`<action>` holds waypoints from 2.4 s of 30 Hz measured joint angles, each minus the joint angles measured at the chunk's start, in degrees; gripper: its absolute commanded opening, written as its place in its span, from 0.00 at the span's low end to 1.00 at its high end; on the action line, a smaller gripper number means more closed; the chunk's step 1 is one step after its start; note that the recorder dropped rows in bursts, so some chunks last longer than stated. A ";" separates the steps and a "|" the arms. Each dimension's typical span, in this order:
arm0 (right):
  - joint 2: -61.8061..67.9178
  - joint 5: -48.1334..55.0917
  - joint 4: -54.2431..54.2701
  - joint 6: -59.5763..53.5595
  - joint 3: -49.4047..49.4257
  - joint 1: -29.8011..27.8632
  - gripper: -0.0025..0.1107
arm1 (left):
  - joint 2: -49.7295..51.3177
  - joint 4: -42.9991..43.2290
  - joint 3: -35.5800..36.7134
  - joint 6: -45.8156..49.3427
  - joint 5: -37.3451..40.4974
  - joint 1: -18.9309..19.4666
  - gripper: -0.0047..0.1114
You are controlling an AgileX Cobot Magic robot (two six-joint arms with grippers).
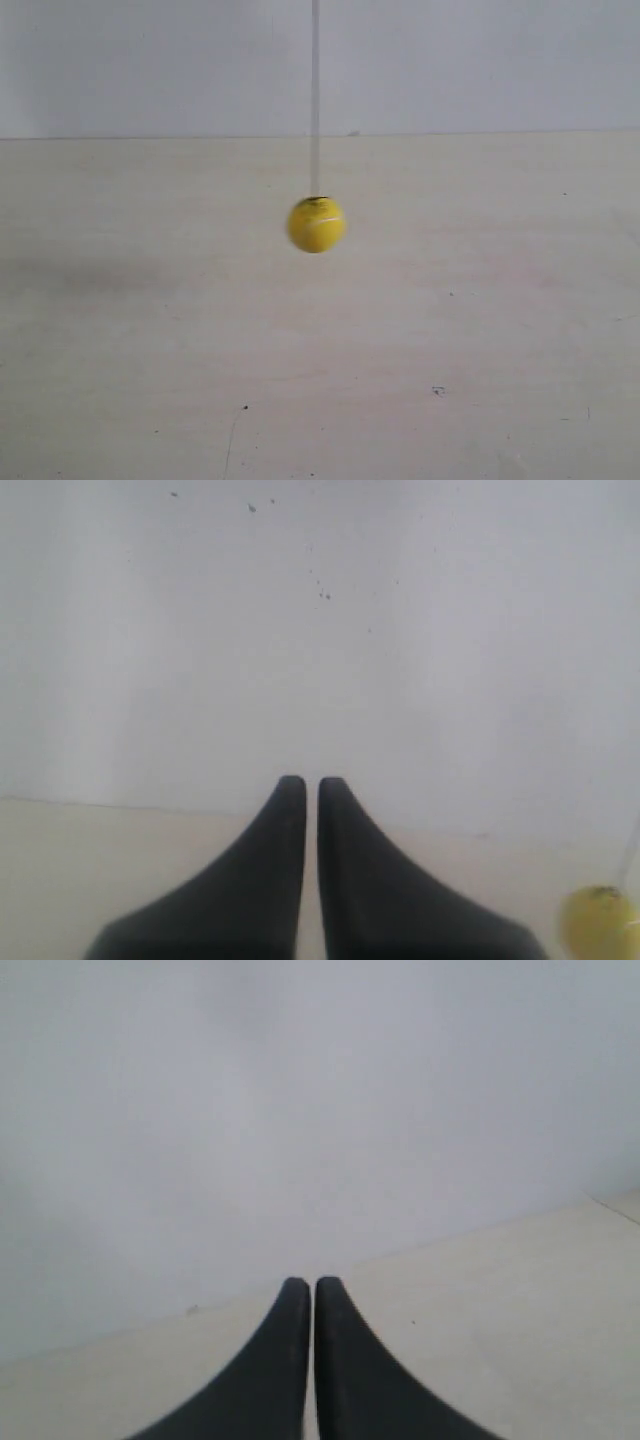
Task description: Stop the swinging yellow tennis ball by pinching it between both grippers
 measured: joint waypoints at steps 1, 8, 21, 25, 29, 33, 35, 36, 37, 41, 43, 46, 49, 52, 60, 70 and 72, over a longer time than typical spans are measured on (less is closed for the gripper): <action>0.00 -1.30 0.00 1.23 0.00 0.00 0.02 | 0.00 0.00 0.00 -1.63 -0.95 0.00 0.08; -0.10 -12.82 0.00 4.02 0.00 0.00 0.02 | 0.00 0.37 0.00 -4.34 -10.35 0.00 0.08; 4.02 -21.65 -0.44 4.40 -7.63 0.00 0.02 | 3.80 6.41 -5.95 -6.77 -20.59 0.00 0.08; 11.20 -22.19 -2.99 4.40 -14.11 0.00 0.02 | 9.93 7.78 -10.27 -7.14 -22.41 0.00 0.08; 20.01 -19.58 -6.33 4.40 -20.37 0.00 0.02 | 17.13 12.12 -16.56 -8.41 -22.89 0.00 0.08; 29.28 -16.03 -7.43 3.90 -23.91 0.00 0.02 | 25.18 16.48 -22.46 -9.56 -20.68 0.00 0.08; 33.62 -15.24 -7.57 2.92 -24.28 0.00 0.02 | 29.74 17.21 -24.23 -9.76 -18.90 0.00 0.08; 36.06 -14.82 -7.81 2.48 -24.41 0.00 0.02 | 32.11 17.61 -24.86 -9.76 -18.26 0.00 0.08; 38.50 -14.68 -7.92 1.78 -24.40 0.00 0.02 | 34.05 18.11 -25.26 -9.76 -17.93 0.00 0.08; 47.92 -14.44 -10.30 0.43 -24.40 0.00 0.02 | 43.12 21.01 -26.05 -9.98 -16.93 0.00 0.08; 52.20 -14.44 -12.63 0.32 -24.40 0.00 0.02 | 47.64 22.73 -26.05 -9.98 -16.75 0.00 0.08; 58.46 -16.13 -16.46 0.19 -24.40 0.00 0.02 | 53.71 25.19 -26.05 -9.48 -16.39 0.00 0.08; 63.94 -19.39 -19.16 0.19 -24.40 0.00 0.02 | 58.95 26.80 -26.16 -8.12 -17.79 0.00 0.08; 69.30 -24.25 -23.30 0.19 -24.40 0.00 0.02 | 63.47 27.68 -27.28 -7.07 -18.30 0.00 0.08; 80.65 -33.14 -32.91 1.26 -26.76 0.00 0.02 | 72.29 30.26 -31.52 -6.58 -19.16 0.06 0.08; 92.93 -37.81 -46.08 7.08 -33.34 0.00 0.02 | 79.17 43.20 -32.92 -13.80 -24.75 0.14 0.08; 94.54 -38.07 -47.69 7.96 -34.05 0.00 0.02 | 80.51 49.21 -33.17 -17.69 -27.97 0.14 0.08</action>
